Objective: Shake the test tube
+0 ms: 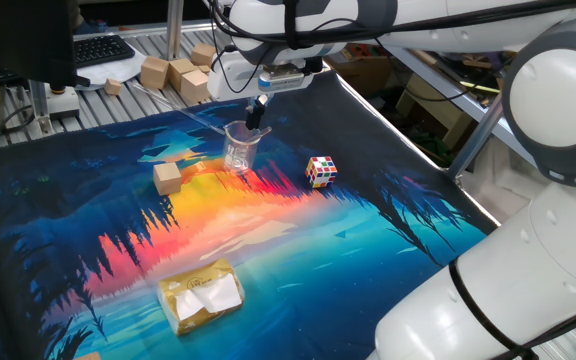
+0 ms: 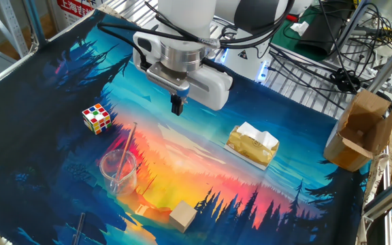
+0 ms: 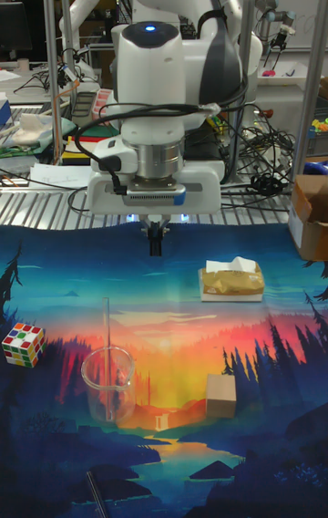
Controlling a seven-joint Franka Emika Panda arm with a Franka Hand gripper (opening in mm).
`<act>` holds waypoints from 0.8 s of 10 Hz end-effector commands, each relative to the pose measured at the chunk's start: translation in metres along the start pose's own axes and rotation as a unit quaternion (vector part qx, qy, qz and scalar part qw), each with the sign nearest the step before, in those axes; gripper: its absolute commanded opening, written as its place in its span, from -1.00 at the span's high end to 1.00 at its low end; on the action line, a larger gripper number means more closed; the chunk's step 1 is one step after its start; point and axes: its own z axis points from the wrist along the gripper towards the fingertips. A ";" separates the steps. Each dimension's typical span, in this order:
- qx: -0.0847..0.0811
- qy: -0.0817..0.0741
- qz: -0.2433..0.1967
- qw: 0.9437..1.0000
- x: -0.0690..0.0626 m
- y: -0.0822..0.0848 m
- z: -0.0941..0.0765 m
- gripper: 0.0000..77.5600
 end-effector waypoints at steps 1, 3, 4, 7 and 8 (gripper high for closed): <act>-0.044 0.055 0.033 0.997 0.000 0.000 0.000 1.00; 0.008 0.053 0.022 0.998 0.000 0.000 0.000 1.00; 0.005 0.053 0.024 0.998 0.000 0.000 0.000 1.00; 0.005 0.053 0.025 0.998 0.000 0.000 0.000 1.00; 0.005 0.054 0.025 0.998 0.000 0.000 0.000 1.00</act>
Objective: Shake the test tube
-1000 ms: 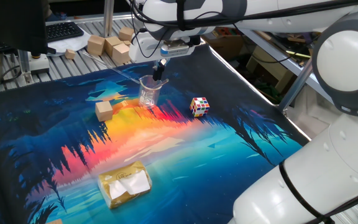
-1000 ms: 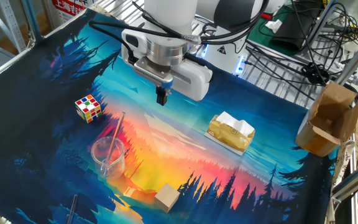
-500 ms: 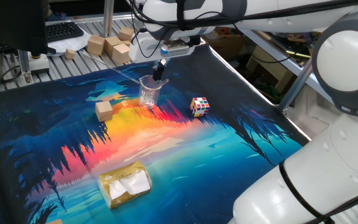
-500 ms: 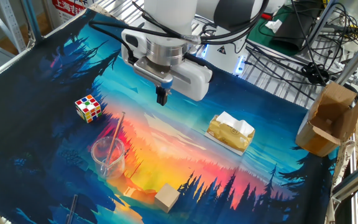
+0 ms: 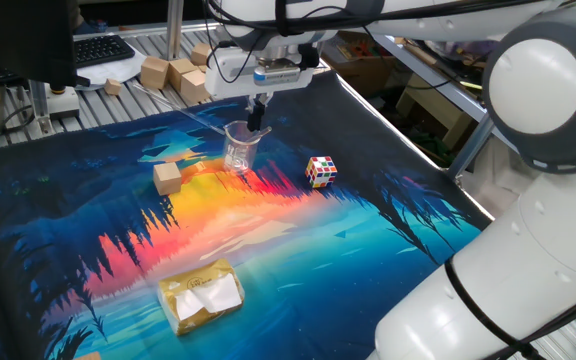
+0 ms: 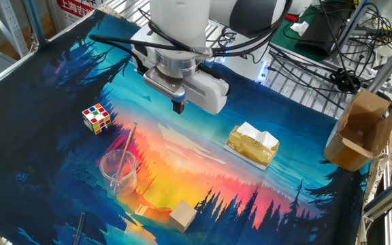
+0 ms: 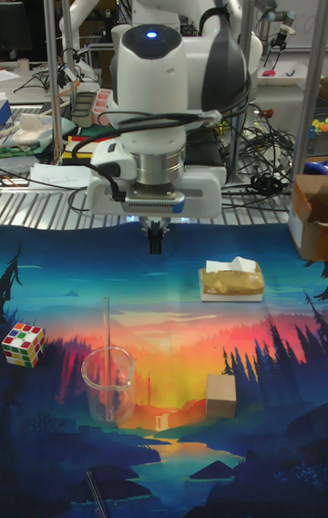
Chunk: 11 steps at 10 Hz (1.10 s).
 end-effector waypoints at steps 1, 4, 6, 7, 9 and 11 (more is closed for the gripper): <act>0.000 -0.001 0.001 1.000 0.000 0.000 -0.001 1.00; 0.000 -0.001 0.002 1.000 -0.001 0.000 -0.002 1.00; 0.000 0.000 0.003 1.000 -0.004 0.000 -0.003 1.00; 0.001 0.000 0.003 1.000 -0.007 0.000 -0.004 1.00; 0.002 0.000 0.004 1.000 -0.014 -0.001 -0.006 1.00; 0.003 -0.006 0.003 1.000 -0.020 -0.002 -0.009 1.00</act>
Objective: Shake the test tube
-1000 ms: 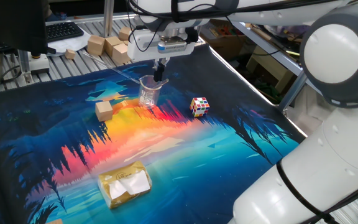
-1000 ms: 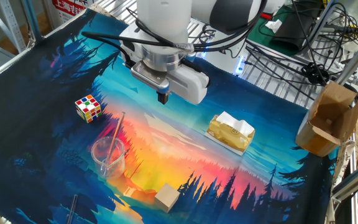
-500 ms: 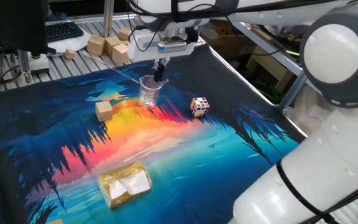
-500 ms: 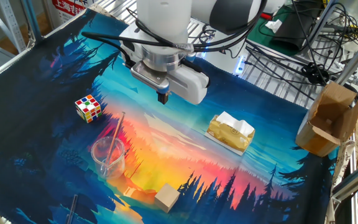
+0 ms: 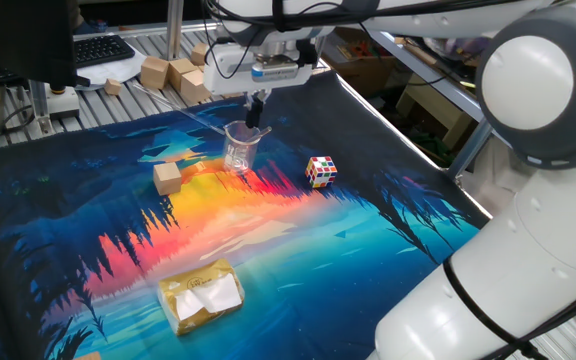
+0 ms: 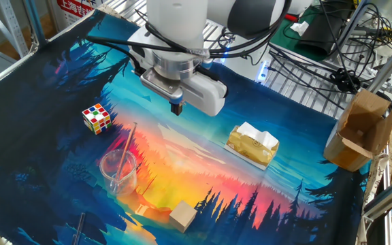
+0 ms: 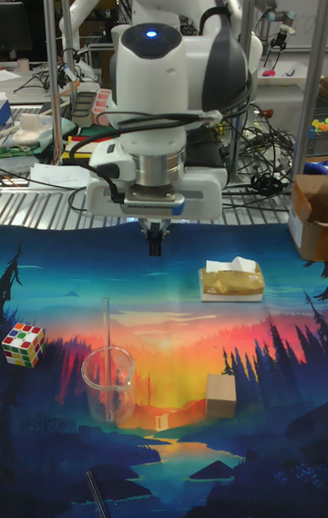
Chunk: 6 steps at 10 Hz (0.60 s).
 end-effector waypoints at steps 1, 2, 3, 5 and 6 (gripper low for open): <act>0.002 -0.008 -0.003 1.000 -0.017 -0.005 -0.007 1.00; 0.002 -0.010 -0.005 1.000 -0.020 -0.008 -0.008 1.00; 0.002 -0.011 -0.009 1.000 -0.023 -0.012 -0.008 1.00; 0.002 -0.011 -0.015 1.000 -0.026 -0.017 -0.008 1.00; 0.005 -0.011 -0.016 1.000 -0.028 -0.018 -0.009 1.00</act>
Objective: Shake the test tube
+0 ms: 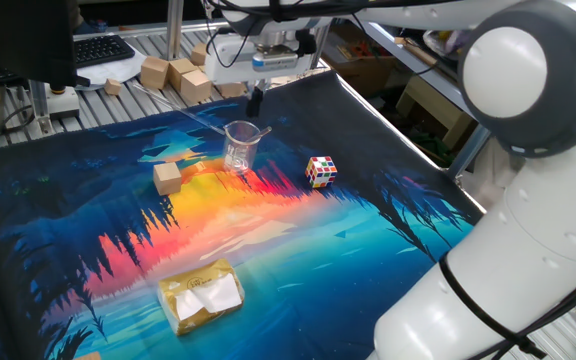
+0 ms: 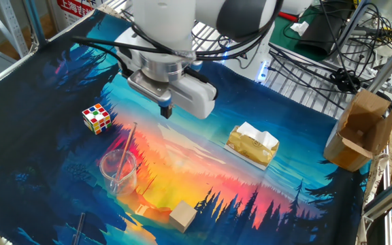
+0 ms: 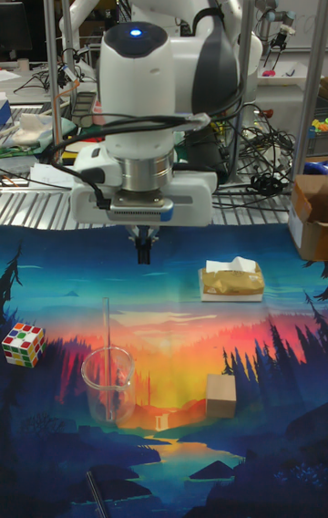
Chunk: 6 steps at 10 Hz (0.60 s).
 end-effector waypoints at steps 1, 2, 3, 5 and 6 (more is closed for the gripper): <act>0.007 -0.001 -0.007 1.000 -0.005 -0.004 -0.003 1.00; 0.008 -0.001 -0.009 1.000 -0.006 -0.006 -0.003 1.00; 0.008 -0.001 -0.009 1.000 -0.006 -0.006 -0.003 1.00; 0.010 -0.002 -0.020 1.000 -0.012 -0.017 -0.003 1.00; 0.012 -0.002 -0.023 1.000 -0.013 -0.021 -0.003 1.00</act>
